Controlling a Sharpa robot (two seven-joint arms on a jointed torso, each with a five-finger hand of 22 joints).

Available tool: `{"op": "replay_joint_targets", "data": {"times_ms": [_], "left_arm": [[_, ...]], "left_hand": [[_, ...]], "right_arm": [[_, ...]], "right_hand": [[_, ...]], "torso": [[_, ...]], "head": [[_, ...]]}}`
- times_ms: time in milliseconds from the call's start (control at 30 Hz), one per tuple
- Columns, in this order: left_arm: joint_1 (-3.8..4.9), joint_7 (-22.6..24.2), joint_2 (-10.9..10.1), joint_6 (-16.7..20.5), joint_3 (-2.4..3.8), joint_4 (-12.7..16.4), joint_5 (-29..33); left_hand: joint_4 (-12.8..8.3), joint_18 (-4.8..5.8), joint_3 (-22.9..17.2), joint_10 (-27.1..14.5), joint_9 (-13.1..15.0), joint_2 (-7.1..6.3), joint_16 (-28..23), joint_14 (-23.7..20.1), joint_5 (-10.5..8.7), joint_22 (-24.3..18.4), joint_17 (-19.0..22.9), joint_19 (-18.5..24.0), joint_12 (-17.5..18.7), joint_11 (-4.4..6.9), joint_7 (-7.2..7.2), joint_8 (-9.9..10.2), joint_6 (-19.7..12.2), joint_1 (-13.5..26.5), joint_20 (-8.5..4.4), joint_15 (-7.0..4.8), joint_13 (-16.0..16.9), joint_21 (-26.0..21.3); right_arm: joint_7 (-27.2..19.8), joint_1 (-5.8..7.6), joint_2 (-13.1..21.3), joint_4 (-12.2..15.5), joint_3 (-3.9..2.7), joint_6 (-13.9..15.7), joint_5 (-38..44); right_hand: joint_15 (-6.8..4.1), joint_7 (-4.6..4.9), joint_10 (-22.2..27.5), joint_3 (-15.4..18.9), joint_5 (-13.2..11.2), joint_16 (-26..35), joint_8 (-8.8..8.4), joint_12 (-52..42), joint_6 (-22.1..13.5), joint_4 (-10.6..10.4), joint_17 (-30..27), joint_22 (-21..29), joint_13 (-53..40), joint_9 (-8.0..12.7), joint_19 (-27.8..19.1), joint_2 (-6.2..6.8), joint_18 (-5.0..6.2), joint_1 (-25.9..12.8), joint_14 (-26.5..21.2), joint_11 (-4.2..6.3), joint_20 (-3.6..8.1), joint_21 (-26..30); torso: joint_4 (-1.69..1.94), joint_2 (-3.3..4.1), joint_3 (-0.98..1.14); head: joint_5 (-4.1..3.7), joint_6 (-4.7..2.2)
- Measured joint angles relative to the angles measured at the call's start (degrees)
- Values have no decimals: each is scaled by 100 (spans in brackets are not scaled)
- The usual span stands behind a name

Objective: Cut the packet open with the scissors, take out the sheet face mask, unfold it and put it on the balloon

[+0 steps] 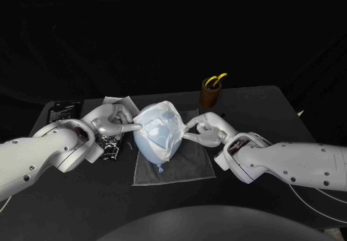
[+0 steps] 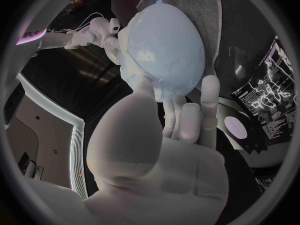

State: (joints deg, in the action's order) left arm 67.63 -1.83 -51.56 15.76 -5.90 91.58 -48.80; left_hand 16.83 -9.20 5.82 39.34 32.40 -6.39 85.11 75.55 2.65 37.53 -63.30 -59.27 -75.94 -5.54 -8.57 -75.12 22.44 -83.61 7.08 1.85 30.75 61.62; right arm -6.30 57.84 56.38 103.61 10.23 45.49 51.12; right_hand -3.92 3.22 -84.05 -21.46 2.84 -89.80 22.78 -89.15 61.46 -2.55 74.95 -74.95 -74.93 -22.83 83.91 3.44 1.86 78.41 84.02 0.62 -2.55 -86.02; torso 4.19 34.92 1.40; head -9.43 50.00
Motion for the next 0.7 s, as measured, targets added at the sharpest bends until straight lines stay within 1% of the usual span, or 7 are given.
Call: {"op": "replay_joint_targets", "data": {"times_ms": [67, 233, 400, 600, 700], "left_arm": [[0, 0, 0, 0, 0, 1, 0], [0, -1, 0, -2, 1, 4, 0], [0, -2, 0, -2, 1, 5, 1], [0, -3, 0, -2, 1, 3, 1], [0, -4, 1, -2, -1, 2, 1]], "left_hand": [[0, 0, 0, 0, -2, 13, 0, 0, 0, 0, -2, 0, 0, 0, 0, 0, 0, -13, 0, 0, 0, 0], [0, 0, 0, 0, -4, 13, -13, 0, 0, -1, -4, 0, 0, 0, 0, 0, 0, -13, 0, 0, -1, 0], [0, 0, 0, 0, -5, 13, -14, 0, 0, 9, -4, 0, 0, 0, 0, 0, 0, -13, 0, 0, -1, 0], [0, 0, 0, 0, -6, 13, -15, 0, 0, 10, -4, 0, 1, 0, 0, 0, 0, -13, 0, 0, -1, 0], [0, 0, 0, 0, -7, 13, -15, 0, 0, 10, -4, 0, 4, 0, 0, 1, 0, -13, 0, 0, -1, 0]], "right_arm": [[-19, 0, 16, 3, 0, 30, -34], [-43, 0, 126, 63, 0, 107, -107], [-24, 0, 271, 114, -1, 147, -117], [102, 0, 388, 146, -1, 121, -95], [196, 0, 404, 157, -1, 56, -74]], "right_hand": [[0, 0, 0, -14, -7, 0, 30, -21, -1, -12, 0, 0, -1, -9, 10, -23, -62, -7, 0, 0, 10, -32], [0, 5, 0, -30, -12, 3, 84, -66, -13, 3, -4, 1, -2, -52, 18, -60, -63, -2, 0, 0, 21, -36], [1, -13, 1, -71, -22, 5, 119, -68, -11, -6, -5, 2, -2, -54, 18, -70, -62, -7, 0, 0, 21, -36], [1, -23, 1, -71, -33, 17, 140, -68, -21, -6, -4, 5, -1, -54, 18, -90, -62, 1, -1, -1, 21, -35], [1, -23, 1, -71, -33, 14, 140, -67, -21, -6, -3, 5, 0, -54, 17, -90, -62, 1, -1, -1, 21, -35]], "torso": [[1, 0, -1], [1, 0, -1], [1, -3, -1], [-2, -3, -1], [-4, -3, -1]], "head": [[-2, 0], [-2, 0], [-4, 0], [-5, 0], [-8, 0]]}}
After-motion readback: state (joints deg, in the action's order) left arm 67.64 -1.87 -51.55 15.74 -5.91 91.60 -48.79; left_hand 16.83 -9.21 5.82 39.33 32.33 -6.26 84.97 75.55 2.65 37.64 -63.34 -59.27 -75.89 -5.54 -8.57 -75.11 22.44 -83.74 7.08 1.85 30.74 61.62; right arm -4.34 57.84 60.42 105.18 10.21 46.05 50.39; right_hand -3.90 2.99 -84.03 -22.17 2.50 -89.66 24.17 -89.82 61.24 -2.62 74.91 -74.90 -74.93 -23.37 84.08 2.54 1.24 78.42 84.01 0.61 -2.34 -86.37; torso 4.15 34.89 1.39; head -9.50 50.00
